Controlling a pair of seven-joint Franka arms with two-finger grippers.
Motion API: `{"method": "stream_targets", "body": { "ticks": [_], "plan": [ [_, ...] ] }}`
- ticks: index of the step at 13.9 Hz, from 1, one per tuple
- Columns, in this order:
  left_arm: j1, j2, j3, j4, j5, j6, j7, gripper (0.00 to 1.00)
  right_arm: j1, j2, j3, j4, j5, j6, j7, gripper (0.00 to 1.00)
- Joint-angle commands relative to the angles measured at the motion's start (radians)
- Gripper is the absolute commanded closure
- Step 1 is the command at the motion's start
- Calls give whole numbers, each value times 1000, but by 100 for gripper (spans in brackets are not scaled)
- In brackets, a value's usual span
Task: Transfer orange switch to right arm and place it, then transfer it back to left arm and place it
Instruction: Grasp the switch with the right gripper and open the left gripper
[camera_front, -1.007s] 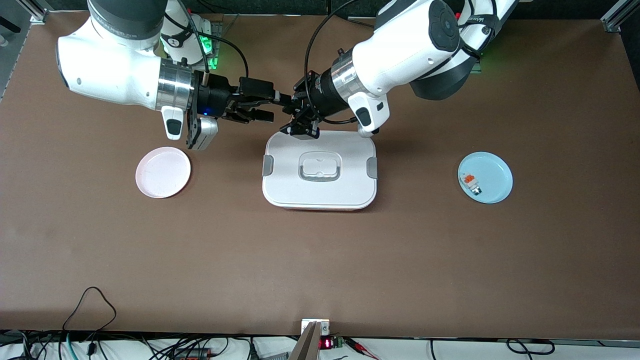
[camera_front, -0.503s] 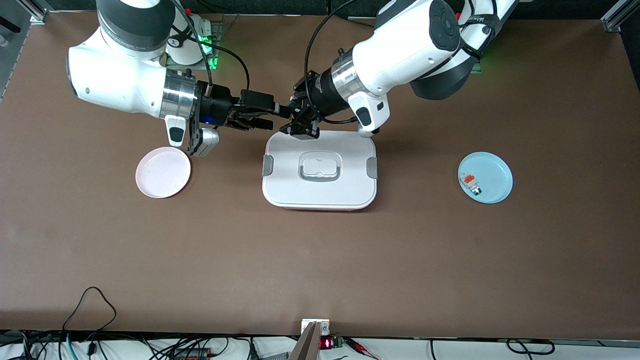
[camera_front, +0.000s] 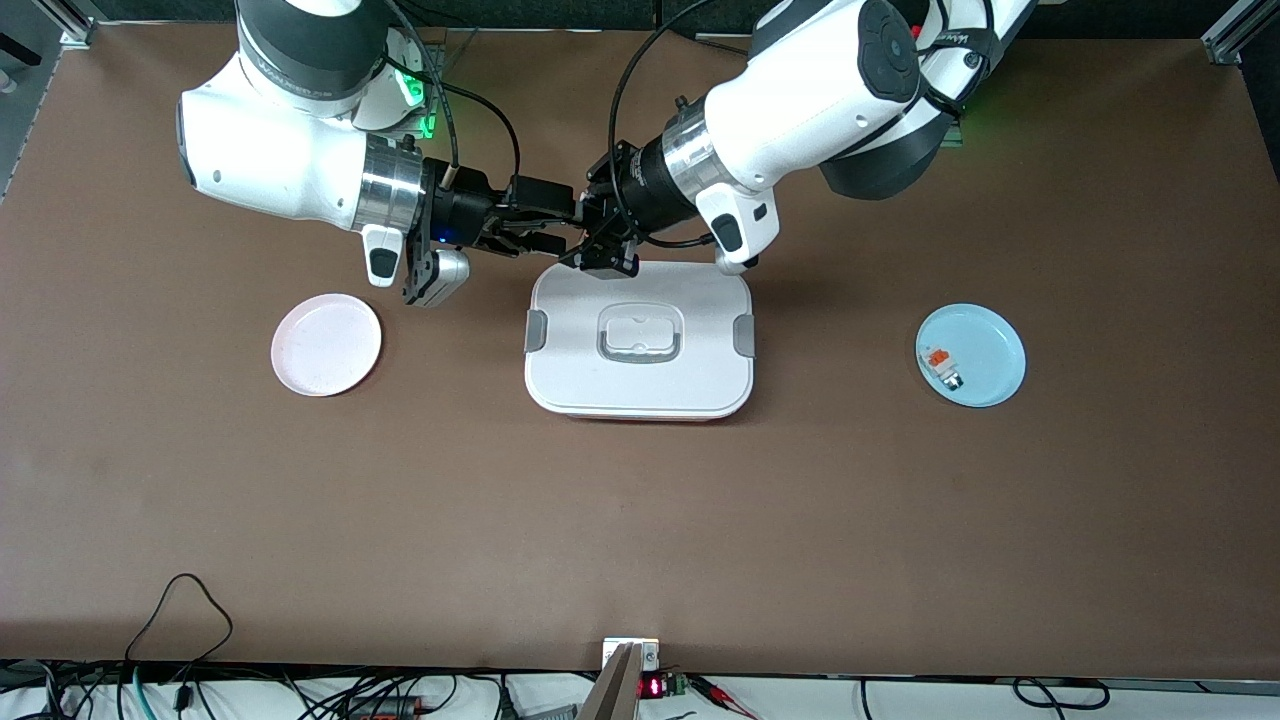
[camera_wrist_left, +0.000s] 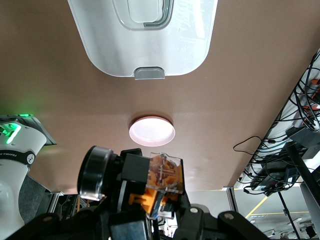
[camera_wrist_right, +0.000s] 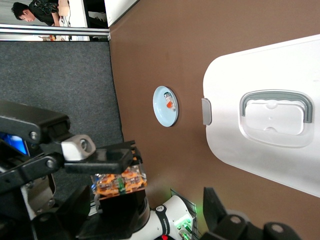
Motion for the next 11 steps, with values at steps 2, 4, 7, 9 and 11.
{"method": "stream_targets", "body": {
  "ticks": [2,4,7,9,11],
  "plan": [
    [-15,14,5,34,26,0,-30,100,2,-10,8,-12,-4,19,-5,1],
    [-15,14,6,34,26,0,-30,100,2,-10,10,-11,0,20,-2,1],
    [-15,14,5,34,26,0,-29,100,7,-11,11,-3,7,21,3,5],
    [-15,14,5,34,26,0,-27,100,7,-10,11,0,11,21,0,19],
    [-15,14,5,34,26,0,-27,100,7,-11,13,0,36,21,3,41]
  ]
}}
